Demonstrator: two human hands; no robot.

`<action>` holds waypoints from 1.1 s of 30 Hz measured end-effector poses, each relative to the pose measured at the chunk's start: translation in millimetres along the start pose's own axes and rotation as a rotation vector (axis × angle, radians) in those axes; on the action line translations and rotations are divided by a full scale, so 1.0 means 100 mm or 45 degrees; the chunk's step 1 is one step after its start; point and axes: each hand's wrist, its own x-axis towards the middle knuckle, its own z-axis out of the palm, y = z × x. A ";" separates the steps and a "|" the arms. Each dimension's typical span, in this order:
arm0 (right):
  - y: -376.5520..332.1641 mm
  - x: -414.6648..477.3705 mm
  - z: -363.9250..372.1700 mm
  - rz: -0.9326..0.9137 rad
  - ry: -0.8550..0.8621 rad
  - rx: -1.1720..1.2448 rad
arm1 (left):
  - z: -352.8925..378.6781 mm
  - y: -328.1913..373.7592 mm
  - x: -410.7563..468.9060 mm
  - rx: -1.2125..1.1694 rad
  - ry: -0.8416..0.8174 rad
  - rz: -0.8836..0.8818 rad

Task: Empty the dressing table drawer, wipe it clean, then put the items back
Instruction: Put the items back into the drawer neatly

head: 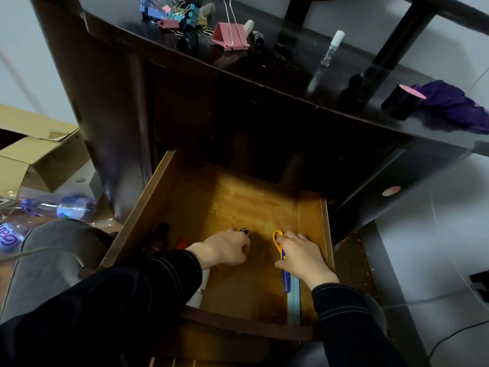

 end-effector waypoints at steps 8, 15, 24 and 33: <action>-0.04 -0.03 -0.02 0.058 -0.011 -0.078 | 0.01 -0.01 0.01 0.005 -0.016 -0.003; -0.04 -0.04 0.01 0.043 -0.002 -0.094 | 0.01 -0.01 0.02 -0.005 -0.011 -0.004; -0.03 -0.04 0.03 0.024 0.002 -0.101 | 0.02 -0.03 0.02 -0.006 -0.011 -0.016; -0.03 -0.04 0.02 0.017 -0.010 -0.115 | 0.04 -0.04 0.05 -0.013 -0.015 -0.032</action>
